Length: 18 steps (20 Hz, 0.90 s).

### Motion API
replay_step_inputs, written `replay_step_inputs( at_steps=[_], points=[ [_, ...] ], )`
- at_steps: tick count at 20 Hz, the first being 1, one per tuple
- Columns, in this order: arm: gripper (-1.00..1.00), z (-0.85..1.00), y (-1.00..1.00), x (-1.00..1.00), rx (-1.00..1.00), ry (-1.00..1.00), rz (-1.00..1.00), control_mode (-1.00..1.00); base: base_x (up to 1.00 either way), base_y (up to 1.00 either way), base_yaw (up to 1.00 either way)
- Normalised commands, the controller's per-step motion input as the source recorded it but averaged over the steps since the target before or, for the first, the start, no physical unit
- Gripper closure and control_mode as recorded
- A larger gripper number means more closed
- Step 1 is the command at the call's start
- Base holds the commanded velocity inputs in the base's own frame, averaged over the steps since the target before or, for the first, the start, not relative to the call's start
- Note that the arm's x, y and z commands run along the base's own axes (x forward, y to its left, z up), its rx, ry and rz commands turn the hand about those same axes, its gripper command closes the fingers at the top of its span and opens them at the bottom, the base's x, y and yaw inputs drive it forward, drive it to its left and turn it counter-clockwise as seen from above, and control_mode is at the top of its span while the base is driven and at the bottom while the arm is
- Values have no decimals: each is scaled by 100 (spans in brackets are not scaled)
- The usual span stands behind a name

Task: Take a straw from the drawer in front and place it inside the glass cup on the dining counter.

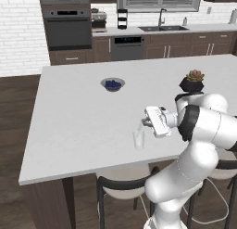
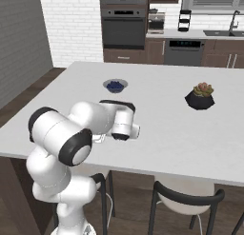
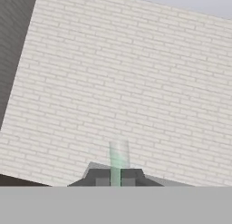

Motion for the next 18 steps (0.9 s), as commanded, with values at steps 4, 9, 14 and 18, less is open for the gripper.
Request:
replay_step_inputs(
  at_steps=[4,9,14,18],
  points=[
    [100,-16,0,-28,0,0,-2,-100,0,0,0],
    [100,-17,-2,-28,-3,0,-5,-100,0,0,0],
    [100,-8,-1,-19,-4,0,-7,-100,0,0,0],
    [-100,-1,-2,-3,-5,0,-8,-100,0,0,0]
  ],
)
